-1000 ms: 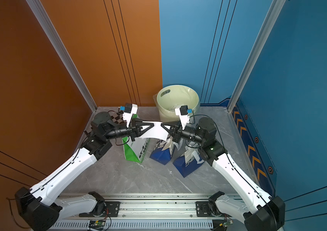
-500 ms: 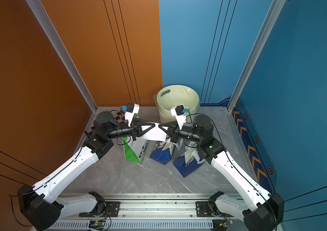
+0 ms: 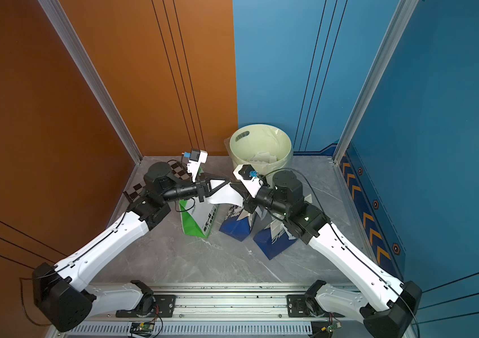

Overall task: Shred takeout receipts and throw away
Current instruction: Shred the takeout receipt, then place the takeout receipt in the trash bin.

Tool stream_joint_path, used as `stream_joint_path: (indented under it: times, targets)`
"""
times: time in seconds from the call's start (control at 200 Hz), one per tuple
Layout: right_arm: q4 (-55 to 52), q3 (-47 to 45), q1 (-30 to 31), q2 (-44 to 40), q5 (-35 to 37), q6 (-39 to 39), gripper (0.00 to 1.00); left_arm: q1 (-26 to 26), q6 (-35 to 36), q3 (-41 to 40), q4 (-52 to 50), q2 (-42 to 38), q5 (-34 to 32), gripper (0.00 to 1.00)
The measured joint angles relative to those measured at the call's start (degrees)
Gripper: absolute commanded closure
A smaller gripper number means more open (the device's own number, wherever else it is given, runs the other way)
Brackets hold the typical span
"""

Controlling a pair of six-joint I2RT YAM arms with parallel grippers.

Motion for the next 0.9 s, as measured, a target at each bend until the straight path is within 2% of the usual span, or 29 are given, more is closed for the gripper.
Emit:
stream_joint_path:
  times: [0.23, 0.405, 0.515, 0.686, 0.896]
  targets:
    - [2.14, -3.8, 6.32, -3.93, 13.09, -18.32, 1.0, -1.05, -2.29, 0.0, 0.15, -0.07, 0.59, 1.0]
    - [3.21, -6.88, 15.04, -7.63, 13.97, -30.08, 1.0, 0.17, -3.1, 0.0, -0.26, 1.03, -4.35, 1.0]
    - [3.3, -7.06, 17.81, -8.26, 14.27, -34.64, 1.0, 0.83, -3.54, 0.0, -0.63, 1.46, -6.16, 1.0]
    - [2.91, -7.06, 18.23, -8.85, 12.09, -34.12, 1.0, 1.99, -3.5, 0.0, -0.68, 1.44, -7.69, 1.0]
    - [2.91, -7.04, 15.98, -12.48, 2.64, -24.41, 1.0, 4.44, -2.36, 0.07, -0.68, 1.44, -9.64, 1.0]
